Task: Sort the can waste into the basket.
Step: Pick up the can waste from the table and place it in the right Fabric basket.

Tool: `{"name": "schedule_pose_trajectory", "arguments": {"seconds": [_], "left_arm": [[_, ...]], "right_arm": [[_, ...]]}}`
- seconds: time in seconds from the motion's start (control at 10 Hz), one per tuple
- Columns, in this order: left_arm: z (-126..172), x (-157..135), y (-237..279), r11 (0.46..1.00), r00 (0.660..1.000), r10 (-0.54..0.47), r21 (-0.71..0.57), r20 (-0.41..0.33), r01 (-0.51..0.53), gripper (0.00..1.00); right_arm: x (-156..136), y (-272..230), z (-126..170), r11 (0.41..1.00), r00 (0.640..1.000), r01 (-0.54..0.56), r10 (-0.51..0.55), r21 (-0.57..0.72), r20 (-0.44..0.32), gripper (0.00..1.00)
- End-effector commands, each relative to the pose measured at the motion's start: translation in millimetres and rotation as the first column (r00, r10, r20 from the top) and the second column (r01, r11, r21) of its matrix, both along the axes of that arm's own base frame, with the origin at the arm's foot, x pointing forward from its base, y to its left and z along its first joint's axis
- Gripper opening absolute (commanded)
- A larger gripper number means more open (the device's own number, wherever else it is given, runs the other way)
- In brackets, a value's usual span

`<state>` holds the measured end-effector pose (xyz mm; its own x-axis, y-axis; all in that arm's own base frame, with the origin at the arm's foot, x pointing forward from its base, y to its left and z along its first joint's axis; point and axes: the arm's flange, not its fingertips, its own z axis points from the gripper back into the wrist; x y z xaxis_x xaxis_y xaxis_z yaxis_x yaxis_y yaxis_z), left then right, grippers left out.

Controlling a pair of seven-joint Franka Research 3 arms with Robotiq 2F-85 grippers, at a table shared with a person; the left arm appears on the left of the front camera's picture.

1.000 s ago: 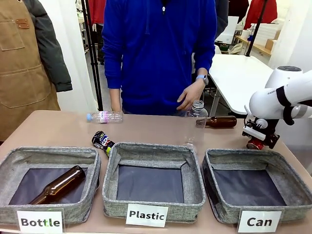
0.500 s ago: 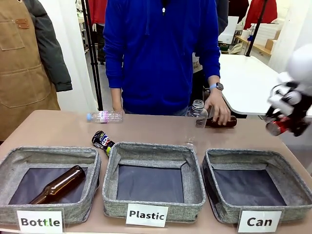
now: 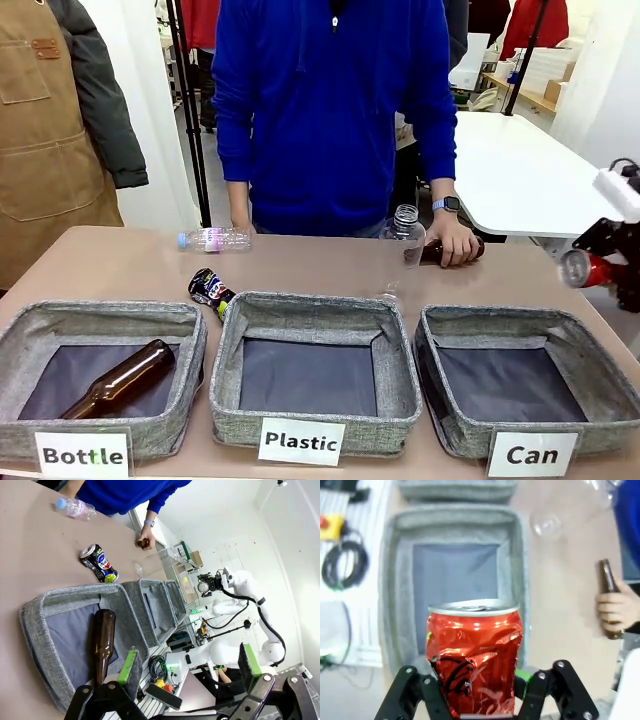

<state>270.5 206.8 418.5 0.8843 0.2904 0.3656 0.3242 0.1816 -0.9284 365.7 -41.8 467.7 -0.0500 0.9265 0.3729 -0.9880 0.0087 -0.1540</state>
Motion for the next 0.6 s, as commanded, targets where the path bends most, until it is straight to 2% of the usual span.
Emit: {"name": "schedule_pose_trajectory", "arguments": {"seconds": [0.0, 0.1, 0.2, 0.4, 0.5], "left_arm": [[0.1, -1.6, -0.1, 1.0, 1.0, -0.013, 0.002, 0.018, 0.013, 1.0], [0.1, -1.6, -0.1, 1.0, 1.0, -0.013, 0.002, 0.018, 0.013, 1.0], [0.1, -1.6, -0.1, 1.0, 1.0, -0.013, 0.002, 0.018, 0.013, 1.0], [0.1, -1.6, -0.1, 1.0, 1.0, -0.013, 0.002, 0.018, 0.013, 1.0], [0.1, -1.6, -0.1, 1.0, 1.0, -0.013, 0.002, 0.018, 0.013, 1.0]], "right_arm": [[-12.2, 23.5, -15.6, 0.997, 0.996, 0.043, -0.037, -0.067, 0.087, 0.0], [-13.5, 21.8, -21.6, 0.983, 0.991, 0.008, 0.016, -0.184, 0.132, 0.0], [-10.1, 17.9, -23.4, 0.971, 0.99, -0.042, 0.072, -0.236, 0.122, 0.0], [-8.7, 19.4, -26.1, 0.962, 0.986, -0.101, 0.131, -0.252, 0.105, 0.0], [-8.5, 22.0, -25.5, 0.962, 0.986, -0.12, 0.144, -0.245, 0.081, 0.17]]}}
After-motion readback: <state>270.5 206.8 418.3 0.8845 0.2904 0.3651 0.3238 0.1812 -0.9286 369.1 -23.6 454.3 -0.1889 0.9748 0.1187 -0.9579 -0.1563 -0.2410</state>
